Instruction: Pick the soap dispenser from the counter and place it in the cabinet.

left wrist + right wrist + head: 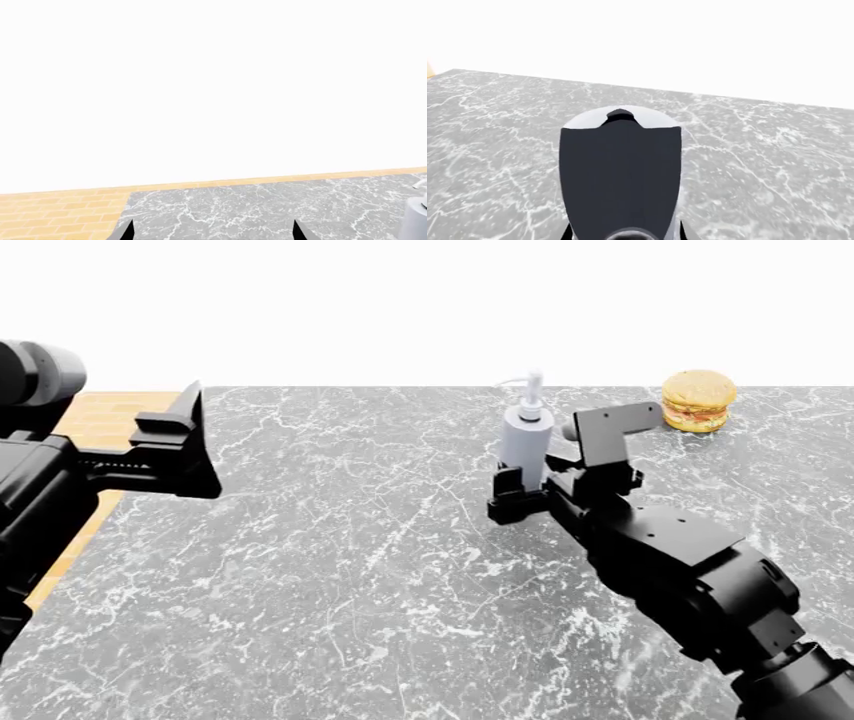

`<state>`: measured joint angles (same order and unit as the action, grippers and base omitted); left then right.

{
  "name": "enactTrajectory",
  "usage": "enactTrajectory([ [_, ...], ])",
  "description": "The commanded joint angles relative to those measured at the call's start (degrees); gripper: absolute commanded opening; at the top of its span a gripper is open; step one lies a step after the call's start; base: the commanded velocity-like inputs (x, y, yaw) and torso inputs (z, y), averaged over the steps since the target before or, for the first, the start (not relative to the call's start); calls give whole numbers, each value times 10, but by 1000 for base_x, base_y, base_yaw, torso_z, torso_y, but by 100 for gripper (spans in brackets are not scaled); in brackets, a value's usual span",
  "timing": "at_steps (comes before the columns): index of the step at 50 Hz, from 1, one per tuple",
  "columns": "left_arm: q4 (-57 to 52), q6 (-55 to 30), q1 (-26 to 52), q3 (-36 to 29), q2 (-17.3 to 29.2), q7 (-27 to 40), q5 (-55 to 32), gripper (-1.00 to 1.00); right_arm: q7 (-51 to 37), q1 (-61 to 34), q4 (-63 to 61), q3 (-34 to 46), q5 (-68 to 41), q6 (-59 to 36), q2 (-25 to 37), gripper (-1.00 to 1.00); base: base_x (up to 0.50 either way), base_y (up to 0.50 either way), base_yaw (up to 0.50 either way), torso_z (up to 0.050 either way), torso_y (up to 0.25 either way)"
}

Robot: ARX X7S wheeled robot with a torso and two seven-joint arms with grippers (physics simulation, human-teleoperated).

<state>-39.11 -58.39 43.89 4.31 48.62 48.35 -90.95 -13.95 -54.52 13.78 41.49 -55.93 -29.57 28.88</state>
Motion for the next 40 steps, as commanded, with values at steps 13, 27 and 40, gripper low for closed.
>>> enactTrajectory([
  [13, -2, 3, 11, -9, 2, 12, -13, 100, -223, -71, -354, -81, -207, -191, 160, -100, 0, 0, 0, 0, 0],
  [27, 0, 4, 18, -20, -3, 13, -12, 100, -296, -100, -419, -110, -285, -216, 190, -100, 280, 5, 0, 0, 0],
  [40, -4, 11, 12, -13, 2, 16, -18, 100, -299, -105, -423, -112, -282, -212, 187, -100, 466, 184, 0, 0, 0],
])
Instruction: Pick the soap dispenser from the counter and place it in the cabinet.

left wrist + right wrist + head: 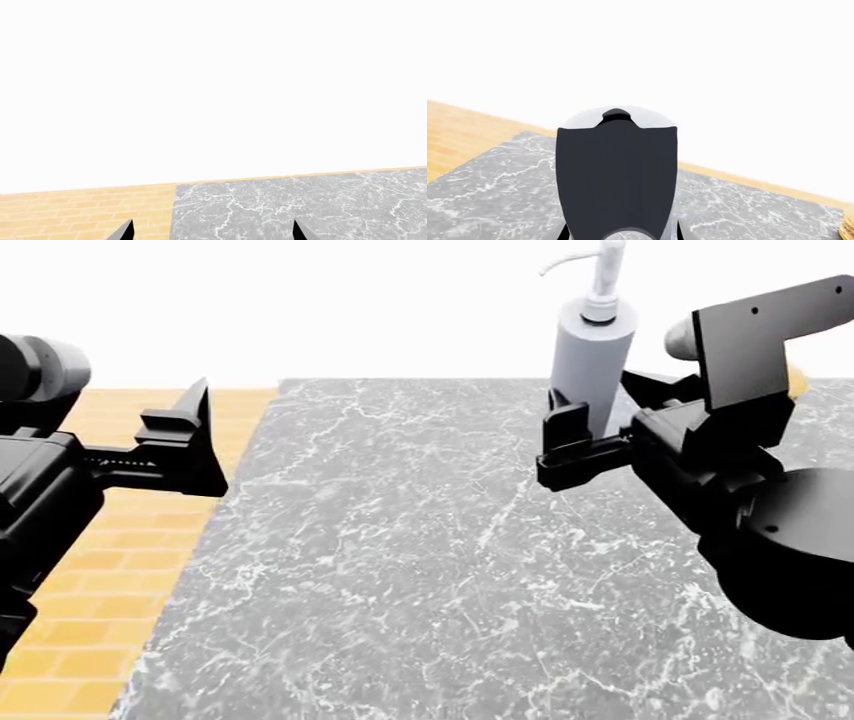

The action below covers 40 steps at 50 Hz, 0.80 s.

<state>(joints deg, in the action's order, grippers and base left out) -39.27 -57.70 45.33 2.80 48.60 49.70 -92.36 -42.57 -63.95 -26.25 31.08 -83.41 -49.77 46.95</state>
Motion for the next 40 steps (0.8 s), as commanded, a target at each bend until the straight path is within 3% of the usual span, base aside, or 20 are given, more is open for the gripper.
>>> enactTrajectory([
  [1, -2, 5, -2, 2, 3, 2, -4, 100, -12, -11, -23, -8, -7, -10, 5, -100, 477, 160, 0, 0, 0],
  [40, -5, 18, -18, -1, -4, -21, 27, 100, 0, -21, -28, 2, 27, -10, 6, -100, 499, 15, 0, 0, 0],
])
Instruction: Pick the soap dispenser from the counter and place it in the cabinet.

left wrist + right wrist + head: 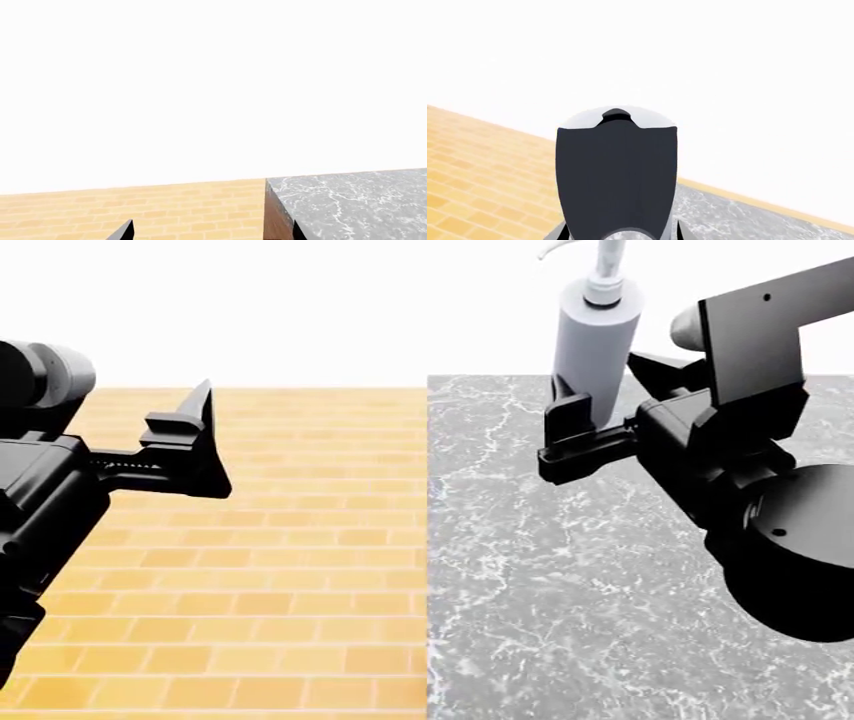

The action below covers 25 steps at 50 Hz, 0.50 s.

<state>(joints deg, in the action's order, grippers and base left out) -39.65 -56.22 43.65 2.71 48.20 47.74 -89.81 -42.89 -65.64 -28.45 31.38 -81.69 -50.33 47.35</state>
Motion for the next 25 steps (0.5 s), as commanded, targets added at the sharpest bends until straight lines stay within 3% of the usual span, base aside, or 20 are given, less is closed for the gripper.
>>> enactTrajectory([
  [1, -2, 3, -2, 0, 1, -2, 2, 100, 3, -4, -6, -1, 10, -4, 2, -100, 500, 0, 0, 0, 0],
  [25, -4, 13, -13, 3, 3, -14, 14, 100, -5, 1, -11, -2, 16, 1, 7, -100, 500, 0, 0, 0, 0],
])
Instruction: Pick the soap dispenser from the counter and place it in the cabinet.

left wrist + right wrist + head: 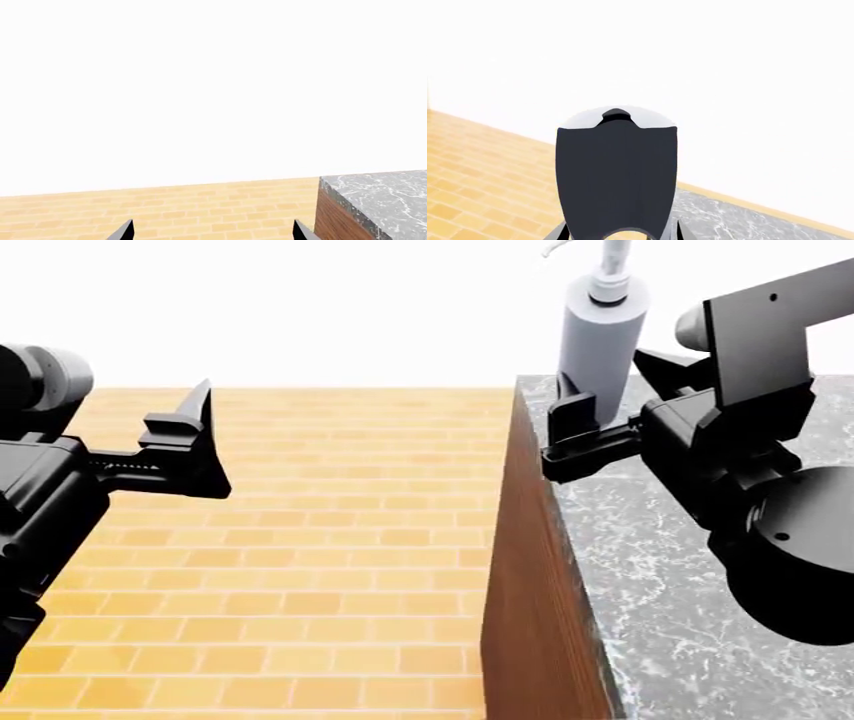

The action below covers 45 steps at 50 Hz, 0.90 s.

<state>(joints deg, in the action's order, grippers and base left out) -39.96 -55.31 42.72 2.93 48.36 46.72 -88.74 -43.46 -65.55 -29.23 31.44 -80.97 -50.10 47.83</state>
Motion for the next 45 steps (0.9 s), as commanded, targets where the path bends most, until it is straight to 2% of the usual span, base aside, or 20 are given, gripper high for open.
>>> enactTrajectory([
  [1, -1, 4, -4, 1, 1, -3, 3, 100, 1, -1, -4, -2, 9, -2, 2, -100, 500, 0, 0, 0, 0],
  [13, -4, 7, -6, 3, 4, -2, 1, 100, 0, 1, -5, -1, 10, -1, 3, -100, 500, 0, 0, 0, 0],
  [39, -17, 14, -10, 3, 7, -2, 17, 100, 6, -6, -10, 8, 27, -1, -4, -100, 0, -4, 500, 0, 0],
  [45, -33, 30, -50, 8, -4, -3, 98, 100, 9, 0, -14, 8, 35, 10, -12, -100, 1, -5, 500, 0, 0],
])
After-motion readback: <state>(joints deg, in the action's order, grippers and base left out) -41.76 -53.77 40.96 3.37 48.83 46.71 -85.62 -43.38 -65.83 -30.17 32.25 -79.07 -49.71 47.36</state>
